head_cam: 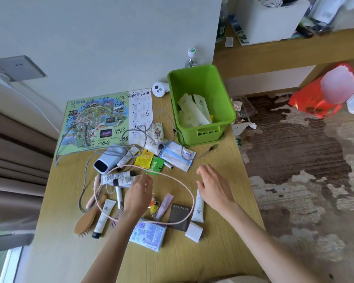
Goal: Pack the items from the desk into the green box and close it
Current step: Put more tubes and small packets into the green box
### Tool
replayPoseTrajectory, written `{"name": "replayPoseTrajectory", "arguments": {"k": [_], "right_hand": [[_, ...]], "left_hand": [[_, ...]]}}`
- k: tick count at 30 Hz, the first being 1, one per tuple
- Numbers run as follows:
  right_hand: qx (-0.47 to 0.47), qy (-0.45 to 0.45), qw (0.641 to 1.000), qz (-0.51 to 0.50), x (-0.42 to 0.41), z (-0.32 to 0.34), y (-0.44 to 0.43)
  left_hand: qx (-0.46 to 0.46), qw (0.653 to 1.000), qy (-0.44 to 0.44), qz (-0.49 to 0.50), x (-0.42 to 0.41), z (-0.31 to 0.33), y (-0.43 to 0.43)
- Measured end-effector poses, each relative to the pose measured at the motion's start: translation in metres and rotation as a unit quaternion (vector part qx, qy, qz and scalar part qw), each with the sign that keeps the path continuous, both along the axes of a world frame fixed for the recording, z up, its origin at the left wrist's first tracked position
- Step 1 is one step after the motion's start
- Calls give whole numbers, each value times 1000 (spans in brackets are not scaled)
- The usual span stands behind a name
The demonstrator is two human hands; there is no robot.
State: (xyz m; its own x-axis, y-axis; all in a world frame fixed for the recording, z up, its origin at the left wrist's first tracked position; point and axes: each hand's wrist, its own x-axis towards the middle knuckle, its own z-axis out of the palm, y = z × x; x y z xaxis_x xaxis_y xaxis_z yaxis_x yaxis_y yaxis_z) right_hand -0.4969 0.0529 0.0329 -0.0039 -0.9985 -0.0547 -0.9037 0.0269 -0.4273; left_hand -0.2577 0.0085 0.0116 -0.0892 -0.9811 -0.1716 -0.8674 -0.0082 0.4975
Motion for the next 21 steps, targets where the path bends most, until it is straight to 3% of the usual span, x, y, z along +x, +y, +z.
{"name": "replayPoseTrajectory", "arguments": {"k": [4,10,14,21], "right_hand": [[154,48,985,-65,15,-26,25],[191,-36,967,-164,27,-39,26],[172,-73,968,-169,35,-36,22],[52,-3,995,-88,46,-12,0]], "left_hand": [[4,1000,-5,-28,13,-3,23],[-68,997,9,-27,14,8,30],[-122,992,-27,-18,24,19,20],[-36,976,-202,-72,37,6,-16]]}}
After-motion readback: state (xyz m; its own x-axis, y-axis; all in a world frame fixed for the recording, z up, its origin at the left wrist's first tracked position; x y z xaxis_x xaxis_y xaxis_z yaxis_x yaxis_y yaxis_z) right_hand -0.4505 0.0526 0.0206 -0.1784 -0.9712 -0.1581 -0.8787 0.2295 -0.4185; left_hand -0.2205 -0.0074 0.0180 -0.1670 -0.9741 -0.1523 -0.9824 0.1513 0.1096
